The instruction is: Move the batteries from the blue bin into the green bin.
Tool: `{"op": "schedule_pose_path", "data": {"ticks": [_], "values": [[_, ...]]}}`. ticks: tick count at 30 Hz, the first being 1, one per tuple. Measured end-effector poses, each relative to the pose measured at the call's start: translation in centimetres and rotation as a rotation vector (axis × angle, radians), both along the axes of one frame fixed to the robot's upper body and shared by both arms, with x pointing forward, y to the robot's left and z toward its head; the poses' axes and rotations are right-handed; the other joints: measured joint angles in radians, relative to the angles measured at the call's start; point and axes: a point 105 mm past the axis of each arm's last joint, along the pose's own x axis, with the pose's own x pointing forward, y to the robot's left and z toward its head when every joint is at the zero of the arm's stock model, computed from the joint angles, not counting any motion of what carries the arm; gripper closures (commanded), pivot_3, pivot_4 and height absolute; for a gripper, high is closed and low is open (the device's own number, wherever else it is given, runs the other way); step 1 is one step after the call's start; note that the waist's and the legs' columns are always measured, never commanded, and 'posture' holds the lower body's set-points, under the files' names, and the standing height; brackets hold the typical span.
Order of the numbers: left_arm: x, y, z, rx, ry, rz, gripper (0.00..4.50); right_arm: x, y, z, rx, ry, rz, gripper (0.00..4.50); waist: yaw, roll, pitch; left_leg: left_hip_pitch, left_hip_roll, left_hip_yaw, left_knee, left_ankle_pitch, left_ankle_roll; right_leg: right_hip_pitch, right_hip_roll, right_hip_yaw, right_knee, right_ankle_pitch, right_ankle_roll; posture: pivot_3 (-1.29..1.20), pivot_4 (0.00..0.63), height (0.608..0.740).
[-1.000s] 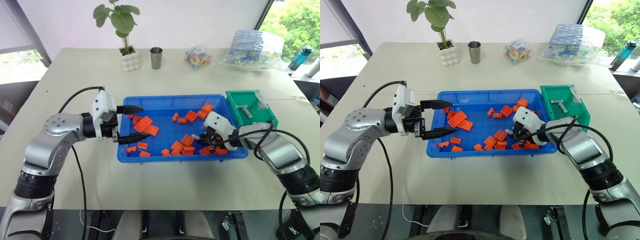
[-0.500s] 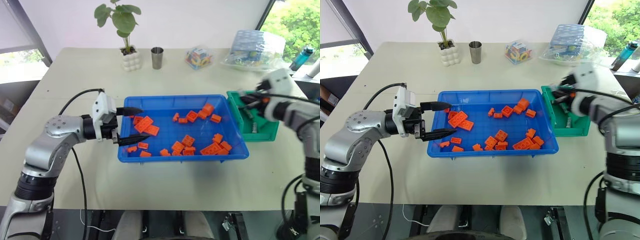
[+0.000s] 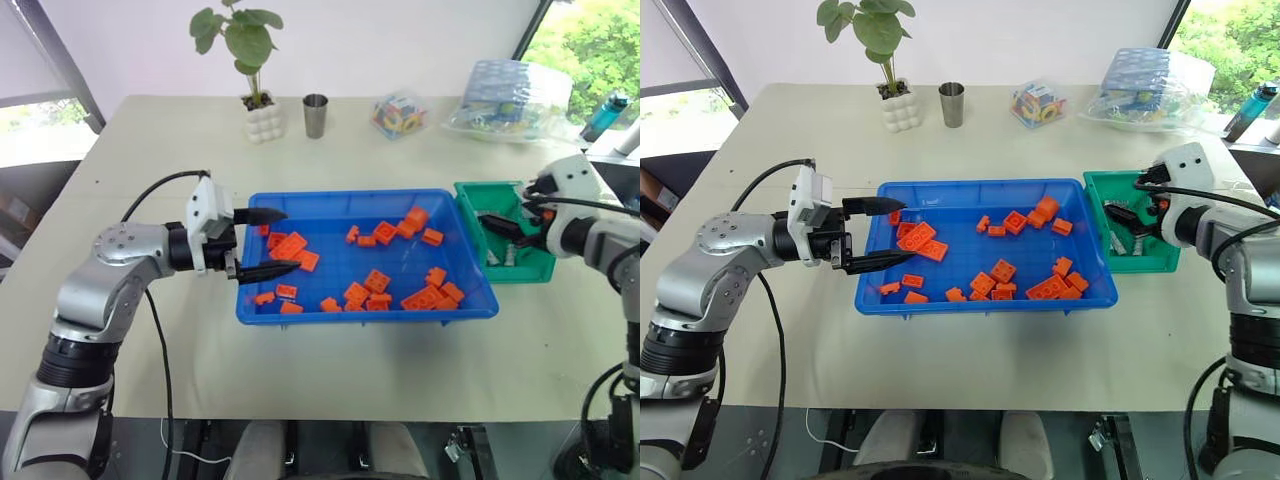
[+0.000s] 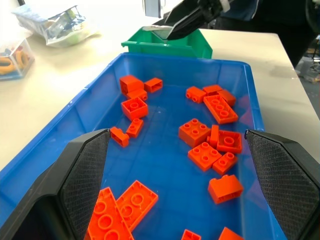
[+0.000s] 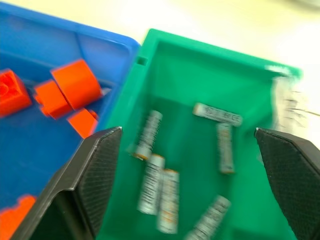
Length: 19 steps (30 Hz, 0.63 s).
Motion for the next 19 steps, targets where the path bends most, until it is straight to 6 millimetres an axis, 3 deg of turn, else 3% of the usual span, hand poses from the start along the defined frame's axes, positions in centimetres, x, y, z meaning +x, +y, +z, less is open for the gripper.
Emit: {"op": "schedule_pose_path", "data": {"ticks": [6, 10, 15, 19], "values": [[0.2, 2.0, -0.3, 0.037, 0.024, 0.047, 0.0, -4.7, 0.5, 0.1, -0.06, 0.012, 0.283, 0.04, 0.006, 0.0, 0.0, 0.001, 0.001, 0.0, 0.0, -0.001, 0.001, 0.001, 0.0, 0.0, -0.001, 0.0, 0.0, 0.0, 0.15, 0.716], [0.3, 5.7, 0.6, 0.073, 0.046, 0.132, 0.0, -8.9, -1.3, -1.2, -0.042, 0.137, 0.408, 0.04, 0.011, 0.0, 0.0, 0.002, 0.001, 0.0, 0.0, -0.002, 0.004, 0.004, 0.0, -0.001, -0.003, 0.0, 0.0, 0.0, 0.15, 0.716], [0.0, 7.9, 1.4, 0.082, 0.059, 0.155, 0.0, -9.8, -4.5, 0.1, -0.082, 0.119, 0.373, 0.04, 0.006, 0.0, 0.0, 0.005, 0.001, 0.0, 0.0, -0.003, 0.005, 0.007, 0.001, -0.001, -0.004, 0.0, 0.0, 0.0, 0.15, 0.716], [0.6, 8.8, 1.5, 0.059, 0.069, 0.197, 0.0, -10.0, -4.8, 0.0, -0.072, 0.13, 0.384, 0.04, 0.006, 0.0, 0.0, 0.004, 0.002, 0.0, 0.0, -0.001, 0.001, 0.006, 0.001, -0.001, -0.004, 0.0, 0.0, 0.0, 0.15, 0.716]]}}
